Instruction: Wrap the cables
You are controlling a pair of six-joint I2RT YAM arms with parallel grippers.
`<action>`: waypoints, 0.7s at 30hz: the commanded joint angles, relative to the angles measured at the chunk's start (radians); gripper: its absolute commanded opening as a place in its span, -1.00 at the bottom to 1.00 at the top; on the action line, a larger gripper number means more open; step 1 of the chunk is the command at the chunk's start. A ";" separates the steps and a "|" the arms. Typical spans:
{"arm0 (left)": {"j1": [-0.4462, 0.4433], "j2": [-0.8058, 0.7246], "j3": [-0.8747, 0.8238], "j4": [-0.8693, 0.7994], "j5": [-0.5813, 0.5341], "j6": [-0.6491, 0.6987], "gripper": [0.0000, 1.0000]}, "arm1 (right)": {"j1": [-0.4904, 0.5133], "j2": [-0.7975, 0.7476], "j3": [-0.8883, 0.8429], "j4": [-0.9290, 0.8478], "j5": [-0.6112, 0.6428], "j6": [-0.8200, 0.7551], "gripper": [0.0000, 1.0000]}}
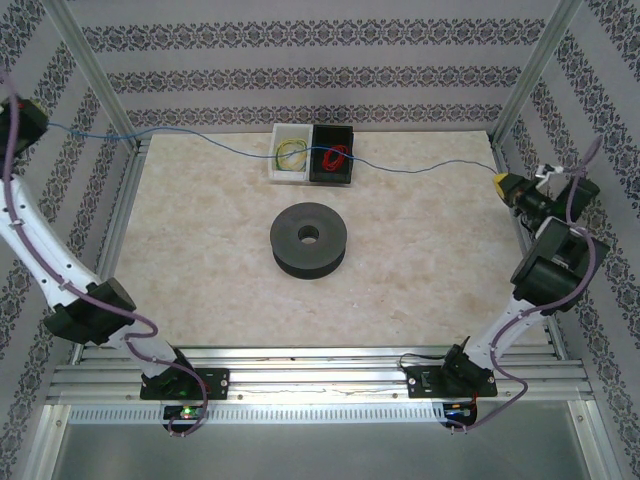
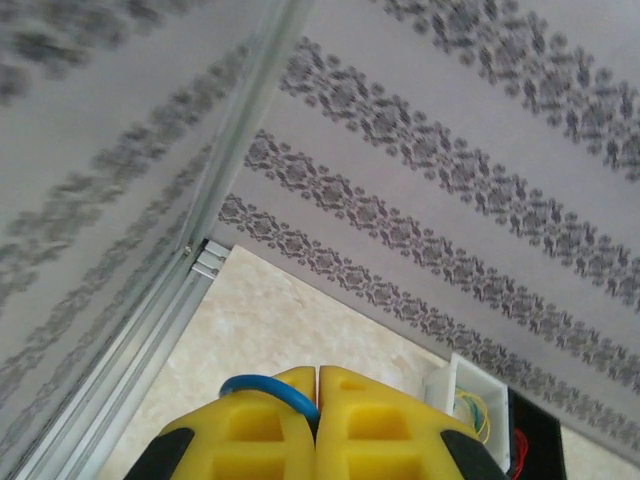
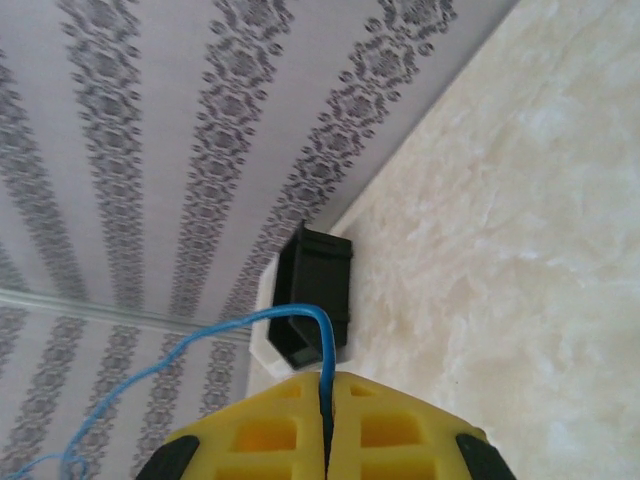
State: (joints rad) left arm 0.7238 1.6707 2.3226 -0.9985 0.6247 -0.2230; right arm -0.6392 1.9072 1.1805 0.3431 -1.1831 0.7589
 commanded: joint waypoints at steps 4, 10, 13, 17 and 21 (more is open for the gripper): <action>-0.271 -0.189 -0.226 0.097 -0.196 0.064 -1.00 | 0.235 -0.070 0.174 -0.443 0.310 -0.329 -1.00; -0.458 -0.347 -0.528 0.248 -0.224 0.039 -1.00 | 0.399 0.023 0.277 -0.517 0.479 -0.376 -1.00; -0.523 -0.385 -0.617 0.289 -0.262 0.035 -1.00 | 0.452 0.083 0.336 -0.539 0.519 -0.393 -1.00; -0.586 -0.427 -0.703 0.375 -0.280 -0.011 -1.00 | 0.476 0.155 0.426 -0.592 0.570 -0.406 -1.00; -0.654 -0.420 -0.714 0.387 -0.340 0.011 -1.00 | 0.477 0.185 0.453 -0.616 0.623 -0.420 -0.87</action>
State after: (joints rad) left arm 0.1097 1.2655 1.6123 -0.7017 0.3340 -0.2031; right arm -0.1612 2.0766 1.5871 -0.2188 -0.6235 0.3801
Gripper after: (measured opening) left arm 0.058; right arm 0.061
